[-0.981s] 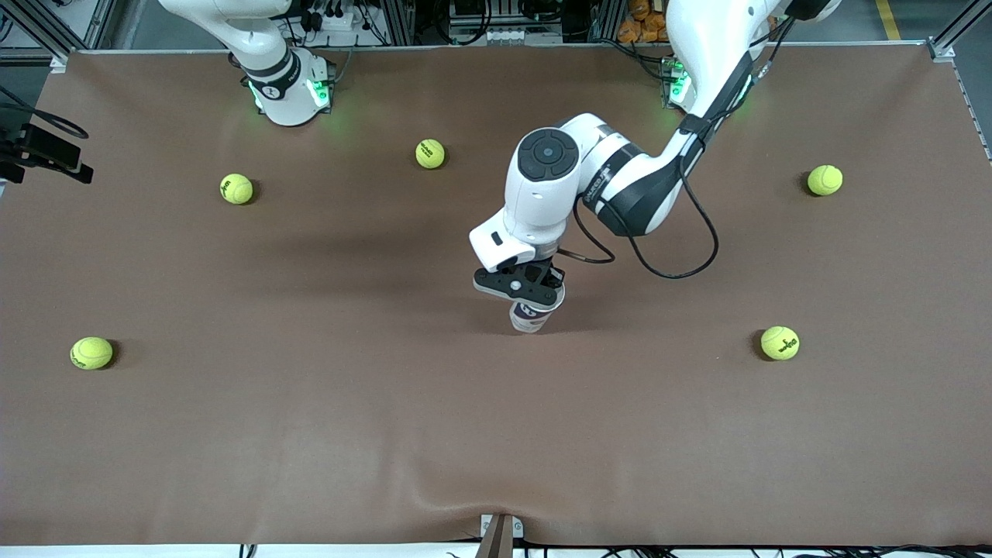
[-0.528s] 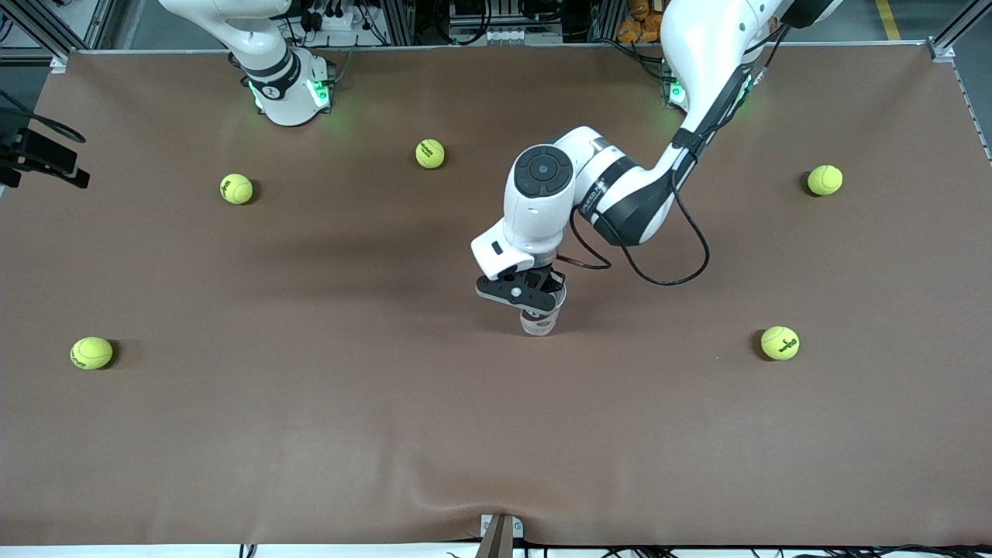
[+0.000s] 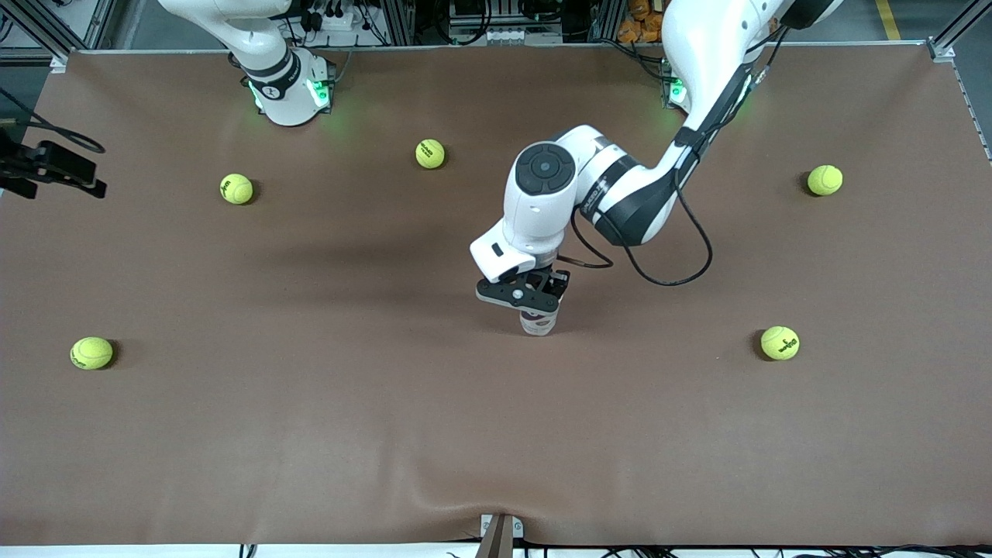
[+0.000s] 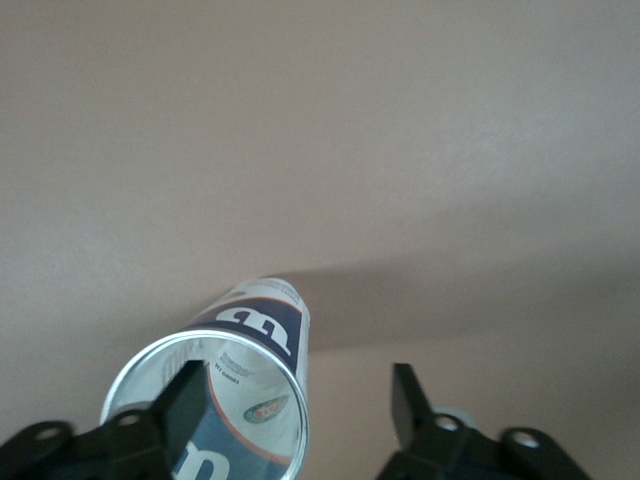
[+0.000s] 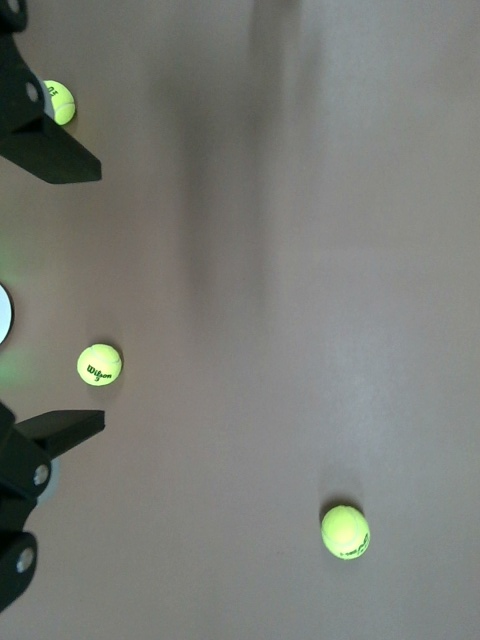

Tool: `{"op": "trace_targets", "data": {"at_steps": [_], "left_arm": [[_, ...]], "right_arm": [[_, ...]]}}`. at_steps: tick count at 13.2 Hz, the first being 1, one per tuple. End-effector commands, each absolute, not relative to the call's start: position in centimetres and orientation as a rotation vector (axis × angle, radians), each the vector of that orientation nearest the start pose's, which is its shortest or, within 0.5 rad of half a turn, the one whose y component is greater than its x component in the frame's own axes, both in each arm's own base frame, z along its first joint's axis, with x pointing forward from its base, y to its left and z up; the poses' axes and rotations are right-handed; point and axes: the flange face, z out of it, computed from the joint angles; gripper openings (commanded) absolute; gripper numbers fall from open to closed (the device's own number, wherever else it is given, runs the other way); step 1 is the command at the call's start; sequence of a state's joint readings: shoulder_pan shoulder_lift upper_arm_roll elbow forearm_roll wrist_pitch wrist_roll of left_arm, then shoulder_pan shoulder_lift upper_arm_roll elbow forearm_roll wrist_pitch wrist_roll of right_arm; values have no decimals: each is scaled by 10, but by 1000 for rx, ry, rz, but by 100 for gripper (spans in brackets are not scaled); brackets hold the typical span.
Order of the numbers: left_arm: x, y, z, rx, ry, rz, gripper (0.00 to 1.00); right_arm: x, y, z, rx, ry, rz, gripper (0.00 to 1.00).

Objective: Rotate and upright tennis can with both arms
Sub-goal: 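Open the left gripper and lift it off the upright can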

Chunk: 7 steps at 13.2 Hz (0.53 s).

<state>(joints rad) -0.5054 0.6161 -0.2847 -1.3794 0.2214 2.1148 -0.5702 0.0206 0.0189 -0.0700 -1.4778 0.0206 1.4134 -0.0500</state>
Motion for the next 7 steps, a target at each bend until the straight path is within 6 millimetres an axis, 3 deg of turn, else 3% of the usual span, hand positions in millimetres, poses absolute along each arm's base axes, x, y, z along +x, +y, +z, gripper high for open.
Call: {"op": "trace_targets", "data": {"at_steps": [1, 4, 5, 7], "left_arm": [[549, -471, 428, -3144, 368, -240, 100], [552, -435, 488, -3145, 279, -237, 100], [560, -409, 515, -3176, 208, -247, 100], [569, -358, 544, -3176, 159, -185, 100]], "right_arm": [[538, -24, 651, -3117, 13, 120, 100], [538, -28, 654, -3133, 19, 115, 100], [537, -29, 655, -3135, 19, 115, 100], [537, -33, 654, -3134, 33, 118, 100]]}}
